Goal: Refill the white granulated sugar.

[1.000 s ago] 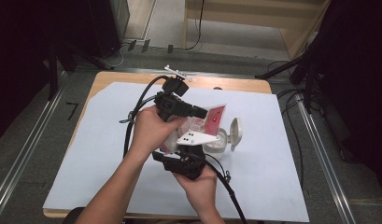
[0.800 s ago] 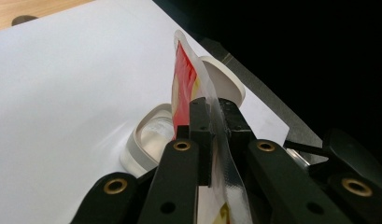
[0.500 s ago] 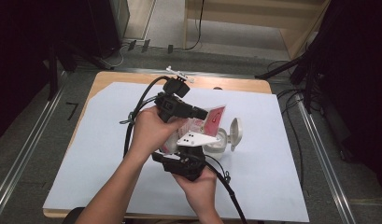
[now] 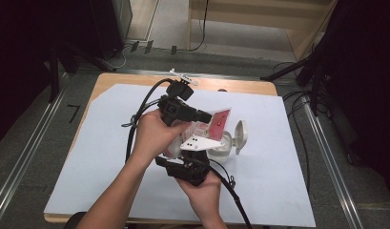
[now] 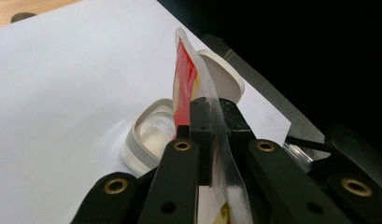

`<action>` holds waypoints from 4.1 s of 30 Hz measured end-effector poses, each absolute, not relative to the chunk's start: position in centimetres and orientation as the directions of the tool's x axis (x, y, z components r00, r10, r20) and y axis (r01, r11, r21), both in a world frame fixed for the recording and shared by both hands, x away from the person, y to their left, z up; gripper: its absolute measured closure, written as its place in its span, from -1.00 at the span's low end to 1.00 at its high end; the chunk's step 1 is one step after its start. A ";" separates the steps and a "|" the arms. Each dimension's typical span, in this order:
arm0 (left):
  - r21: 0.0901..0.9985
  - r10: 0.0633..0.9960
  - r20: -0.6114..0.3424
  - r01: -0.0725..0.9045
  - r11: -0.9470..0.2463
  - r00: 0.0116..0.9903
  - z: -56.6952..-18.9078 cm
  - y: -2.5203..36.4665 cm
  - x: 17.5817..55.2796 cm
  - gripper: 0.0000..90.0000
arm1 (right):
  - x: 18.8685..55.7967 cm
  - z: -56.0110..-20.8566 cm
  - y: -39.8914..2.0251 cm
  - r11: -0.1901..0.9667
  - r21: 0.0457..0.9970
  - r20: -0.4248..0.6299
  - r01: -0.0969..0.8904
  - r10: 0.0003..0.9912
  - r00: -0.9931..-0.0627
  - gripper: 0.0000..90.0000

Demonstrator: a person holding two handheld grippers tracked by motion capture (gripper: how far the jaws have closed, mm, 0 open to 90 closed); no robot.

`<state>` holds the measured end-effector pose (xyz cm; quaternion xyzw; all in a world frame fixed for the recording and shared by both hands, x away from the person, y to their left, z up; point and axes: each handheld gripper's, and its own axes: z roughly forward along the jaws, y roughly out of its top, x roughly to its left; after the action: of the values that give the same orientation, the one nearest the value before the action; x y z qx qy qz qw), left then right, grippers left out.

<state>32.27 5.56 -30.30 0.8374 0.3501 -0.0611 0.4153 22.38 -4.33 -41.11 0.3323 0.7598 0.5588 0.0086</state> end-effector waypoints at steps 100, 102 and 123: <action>0.647 0.528 -0.387 0.631 -0.429 0.756 -30.1 5.5 32.4 0.96 | 22.1 -40.9 -3.6 0.161 0.861 0.330 0.482 0.544 -0.771 0.41; 0.650 0.527 -0.387 0.629 -0.426 0.757 -29.9 5.6 32.4 0.96 | 22.2 -40.8 -3.6 0.161 0.861 0.330 0.482 0.545 -0.771 0.41; 0.628 0.520 -0.363 0.615 -0.477 0.773 -29.3 4.1 33.7 0.96 | 23.1 -40.5 -4.2 0.112 0.871 0.338 0.478 0.569 -0.749 0.41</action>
<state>33.65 4.09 -29.34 0.8571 0.3310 -0.0614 0.3899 23.06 -4.24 -40.49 0.3516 0.7446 0.5660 0.0401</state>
